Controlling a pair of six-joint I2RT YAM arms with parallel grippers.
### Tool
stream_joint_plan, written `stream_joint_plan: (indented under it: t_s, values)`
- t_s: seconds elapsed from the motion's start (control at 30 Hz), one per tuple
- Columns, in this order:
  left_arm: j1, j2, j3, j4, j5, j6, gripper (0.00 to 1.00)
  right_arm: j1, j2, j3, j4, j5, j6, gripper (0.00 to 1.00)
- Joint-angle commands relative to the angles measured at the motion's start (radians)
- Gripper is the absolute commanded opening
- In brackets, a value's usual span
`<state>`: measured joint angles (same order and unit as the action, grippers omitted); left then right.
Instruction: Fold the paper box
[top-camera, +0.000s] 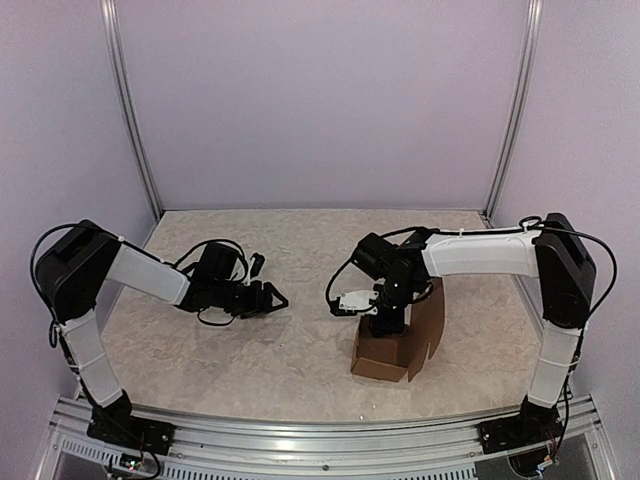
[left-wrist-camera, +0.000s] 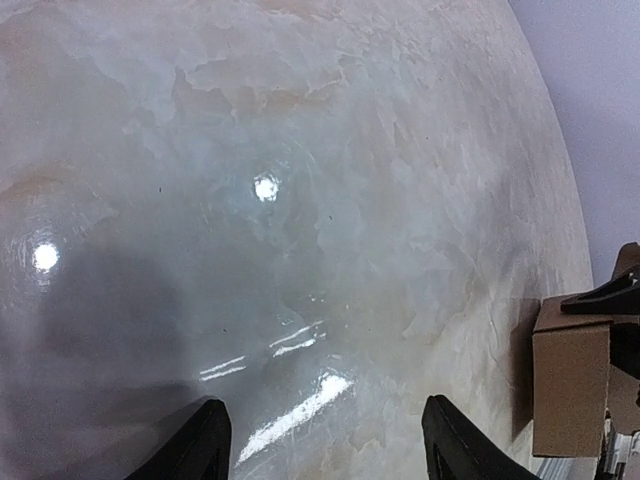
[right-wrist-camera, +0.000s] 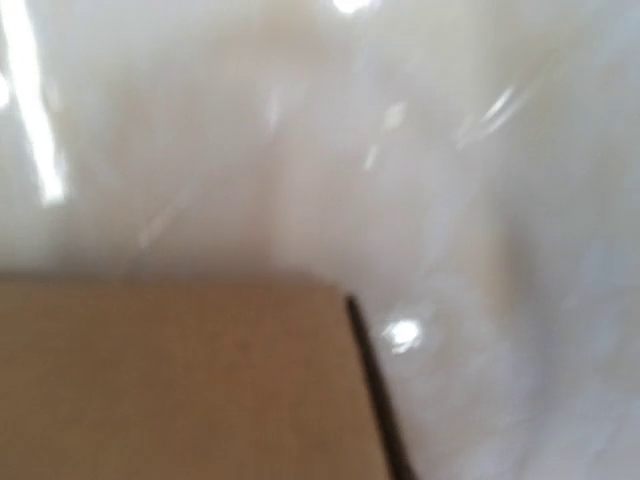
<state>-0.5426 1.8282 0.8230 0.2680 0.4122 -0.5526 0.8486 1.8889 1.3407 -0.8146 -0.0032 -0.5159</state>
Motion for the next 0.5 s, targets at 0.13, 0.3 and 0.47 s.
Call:
stream_joint_plan:
  t_s: [0.13, 0.3, 0.47]
  values:
    - [-0.040, 0.013, 0.009, 0.042, 0.029, -0.010, 0.64, 0.005, -0.018, -0.034, 0.126, -0.041, 0.004, 0.23]
    - [-0.040, 0.035, 0.017, 0.042, 0.039, -0.007, 0.64, 0.004, 0.008, -0.023, 0.092, -0.049, 0.009, 0.25]
    - [-0.040, 0.034, 0.010, 0.045, 0.037, -0.002, 0.64, 0.006, 0.033, 0.010, 0.018, -0.004, 0.004, 0.29]
